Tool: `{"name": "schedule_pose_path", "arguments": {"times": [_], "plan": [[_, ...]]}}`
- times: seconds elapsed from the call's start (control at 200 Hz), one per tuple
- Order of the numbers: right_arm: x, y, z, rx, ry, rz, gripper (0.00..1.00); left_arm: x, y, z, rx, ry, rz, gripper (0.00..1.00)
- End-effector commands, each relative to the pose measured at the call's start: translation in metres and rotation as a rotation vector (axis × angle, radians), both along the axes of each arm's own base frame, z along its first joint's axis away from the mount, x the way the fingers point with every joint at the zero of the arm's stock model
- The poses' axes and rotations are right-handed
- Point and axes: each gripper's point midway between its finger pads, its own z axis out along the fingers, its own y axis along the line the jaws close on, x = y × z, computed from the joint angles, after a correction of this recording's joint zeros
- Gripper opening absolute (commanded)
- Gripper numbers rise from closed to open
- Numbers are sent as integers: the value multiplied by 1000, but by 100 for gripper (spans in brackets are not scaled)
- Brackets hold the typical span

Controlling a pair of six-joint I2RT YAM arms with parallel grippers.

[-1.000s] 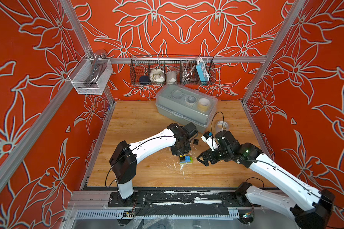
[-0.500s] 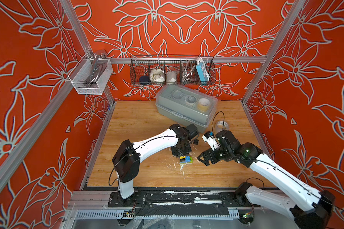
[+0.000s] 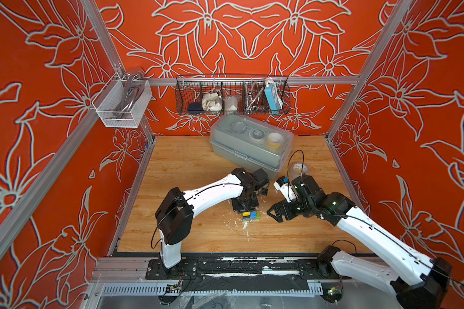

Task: Assemble a giraffe with lego
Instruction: Assemble the lego brick with the lego brick.

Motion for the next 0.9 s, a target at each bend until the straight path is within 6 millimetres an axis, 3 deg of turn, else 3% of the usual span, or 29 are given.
{"name": "schedule_pose_path", "arguments": {"times": [0.0,0.335,0.896], "plan": [[1,-6,3,-10,-13,-17,96,-7,10,-12,77,32,-26,10],[3,-12,2,-16,-14,-40,96,-9,11,-24,137,38,-43,10],[5,-12,2,-5,-2,-57,96,-11,8,-6,108,0,-32,9]]}}
